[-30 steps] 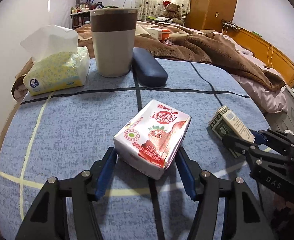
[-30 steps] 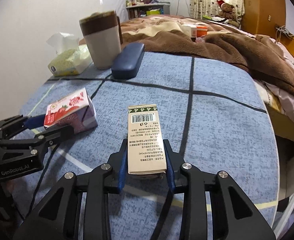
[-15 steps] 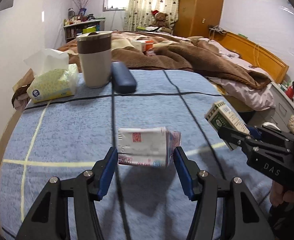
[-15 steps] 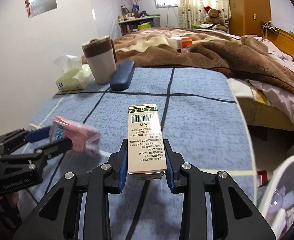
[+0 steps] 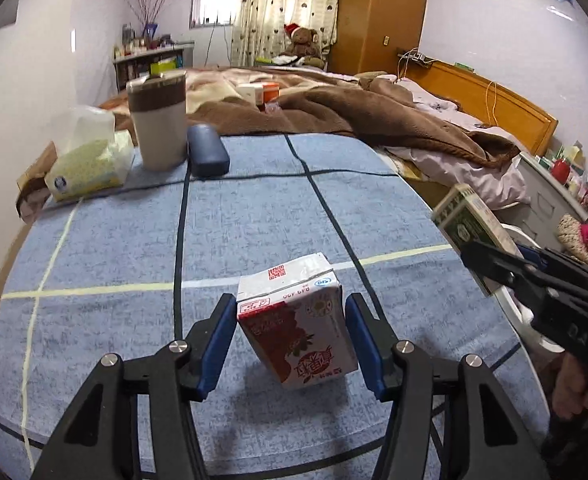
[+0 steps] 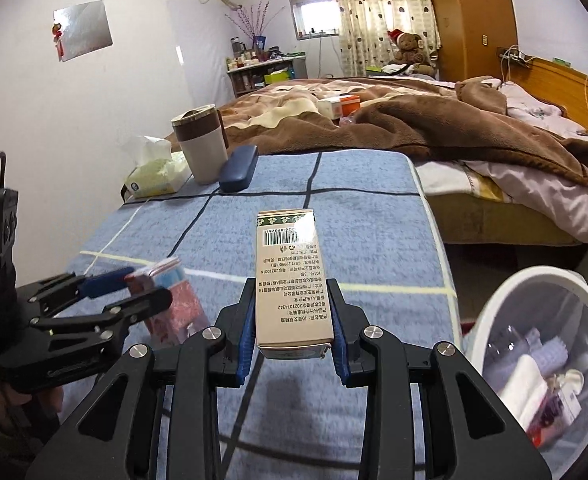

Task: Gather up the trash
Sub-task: 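Lift the drink carton and medicine box and carry both over the wastebasket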

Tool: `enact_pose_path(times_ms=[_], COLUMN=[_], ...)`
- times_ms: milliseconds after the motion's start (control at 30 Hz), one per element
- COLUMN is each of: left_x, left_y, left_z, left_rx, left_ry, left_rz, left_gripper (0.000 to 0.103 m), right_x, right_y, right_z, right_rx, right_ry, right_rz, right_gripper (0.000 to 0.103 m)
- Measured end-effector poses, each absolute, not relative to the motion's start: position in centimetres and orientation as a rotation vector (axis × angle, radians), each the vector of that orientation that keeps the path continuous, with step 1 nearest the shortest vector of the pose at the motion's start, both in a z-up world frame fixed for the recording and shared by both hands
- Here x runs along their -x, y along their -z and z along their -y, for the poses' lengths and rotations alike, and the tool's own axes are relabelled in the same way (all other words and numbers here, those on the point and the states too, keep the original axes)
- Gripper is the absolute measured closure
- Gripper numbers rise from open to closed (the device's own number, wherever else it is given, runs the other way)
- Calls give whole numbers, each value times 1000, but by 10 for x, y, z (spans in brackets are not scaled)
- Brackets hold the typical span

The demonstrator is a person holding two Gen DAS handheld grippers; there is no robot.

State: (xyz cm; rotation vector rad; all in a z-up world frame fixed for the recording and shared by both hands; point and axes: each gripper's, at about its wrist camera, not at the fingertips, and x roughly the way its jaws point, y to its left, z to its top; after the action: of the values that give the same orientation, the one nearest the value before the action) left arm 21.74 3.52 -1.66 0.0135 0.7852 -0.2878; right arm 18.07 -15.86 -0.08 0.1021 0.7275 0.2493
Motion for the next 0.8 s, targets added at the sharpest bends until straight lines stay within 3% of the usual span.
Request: enact_pose_path(times_ms=[167,800], left_x=[-224,-252], left_y=[33,64], left_z=[-27,-6], left_rx=[56,36], left_ry=[296,181], left_rz=[-837,-904], left_gripper=[39,39], right_x=[-178,-167], right_y=[3,6], right_z=[165,180], right_rx=[-110,-118], right_ry=[-243,-234], right_rz=[-727,-712], right_gripper=[70,70])
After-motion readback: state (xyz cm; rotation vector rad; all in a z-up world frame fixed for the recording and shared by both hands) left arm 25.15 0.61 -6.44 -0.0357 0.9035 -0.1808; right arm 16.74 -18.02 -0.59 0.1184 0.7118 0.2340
